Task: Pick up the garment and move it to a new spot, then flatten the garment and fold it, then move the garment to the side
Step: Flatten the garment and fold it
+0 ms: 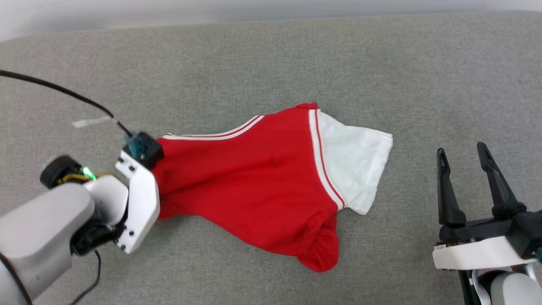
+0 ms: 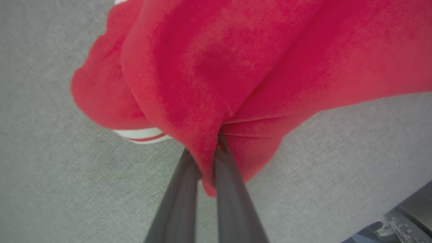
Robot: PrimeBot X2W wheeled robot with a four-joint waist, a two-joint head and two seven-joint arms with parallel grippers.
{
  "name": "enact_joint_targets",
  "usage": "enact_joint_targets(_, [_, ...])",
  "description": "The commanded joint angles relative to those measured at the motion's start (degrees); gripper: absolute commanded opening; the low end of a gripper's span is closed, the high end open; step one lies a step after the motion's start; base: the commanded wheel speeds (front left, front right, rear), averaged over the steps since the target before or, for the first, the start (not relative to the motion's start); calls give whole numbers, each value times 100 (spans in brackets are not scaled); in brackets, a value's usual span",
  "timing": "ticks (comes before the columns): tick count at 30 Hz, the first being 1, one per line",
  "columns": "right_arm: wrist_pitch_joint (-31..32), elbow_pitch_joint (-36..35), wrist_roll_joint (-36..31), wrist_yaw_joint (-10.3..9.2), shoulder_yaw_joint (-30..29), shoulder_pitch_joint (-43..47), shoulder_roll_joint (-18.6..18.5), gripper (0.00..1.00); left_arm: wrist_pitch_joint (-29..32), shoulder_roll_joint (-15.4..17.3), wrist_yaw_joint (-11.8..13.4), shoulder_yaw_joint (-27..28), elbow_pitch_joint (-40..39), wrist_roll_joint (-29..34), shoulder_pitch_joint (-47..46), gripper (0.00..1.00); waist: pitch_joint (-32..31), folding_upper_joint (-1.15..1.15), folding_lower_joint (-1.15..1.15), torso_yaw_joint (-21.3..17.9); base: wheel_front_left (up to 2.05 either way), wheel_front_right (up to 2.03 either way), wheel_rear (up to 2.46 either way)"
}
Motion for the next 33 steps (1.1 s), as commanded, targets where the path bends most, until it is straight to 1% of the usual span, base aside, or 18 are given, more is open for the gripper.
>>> enact_joint_targets(1, [-11, 41, 4, -2, 0, 27, -29, 100, 7, -92, -13, -31, 172, -81, 220, 0, 5, 0, 0, -16, 0, 0, 0])
enact_joint_targets(3, [-11, 72, 0, -2, 10, 35, -26, 100, -21, -206, -28, -40, 381, -201, 386, 0, -5, 0, 0, -29, 0, 0, 0])
enact_joint_targets(4, [-12, 85, -1, -2, 15, 43, -24, 100, -64, -260, -29, -39, 478, -235, 436, 30, -20, 0, 0, -36, 0, 0, 0])
enact_joint_targets(5, [-11, 101, -2, -2, 16, 55, -22, 100, -110, -300, -40, -36, 548, -241, 455, 99, -37, 0, 0, -42, 0, 0, 0])
enact_joint_targets(7, [-11, 123, -2, -2, 2, 91, -17, 100, -275, -330, -46, 116, 607, -340, 391, 100, -89, 0, 0, -45, 0, 0, 0])
enact_joint_targets(8, [-12, 129, -1, -2, -9, 116, -13, 100, -326, -293, -63, 179, 591, -348, 302, 100, -123, 0, 0, -41, 0, 0, 0])
enact_joint_targets(13, [-12, 130, 11, -2, -49, 199, 4, 100, -197, 70, -142, 392, 170, -371, -99, 100, -230, 0, 0, -25, 0, 0, 0])
enact_joint_targets(17, [-12, 100, 15, -2, -31, 218, 17, 100, -26, 362, -88, 594, -392, -292, -524, 100, -228, 0, 0, -20, 0, 0, 0])
enact_joint_targets(21, [-12, 68, 20, -2, -9, 135, 24, 100, 116, 418, -4, 750, -673, -242, -868, 100, -151, 0, 0, -45, 0, 0, 0])
enact_joint_targets(23, [-12, 47, 21, -2, 28, 41, 22, 100, 240, 364, 14, 791, -762, -137, -1096, 100, -75, 0, 0, -85, 0, 0, 0])
enact_joint_targets(25, [-12, 30, 22, -2, 73, -47, 8, 100, 401, 231, -7, 761, -751, -60, -1275, 100, 9, 0, 0, -140, 0, 0, 0])
enact_joint_targets(33, [-11, -62, -7, -2, 212, -311, -27, 100, 1250, -349, -349, 319, -148, -25, -1642, 100, 403, 0, 0, -460, 0, 0, 0])
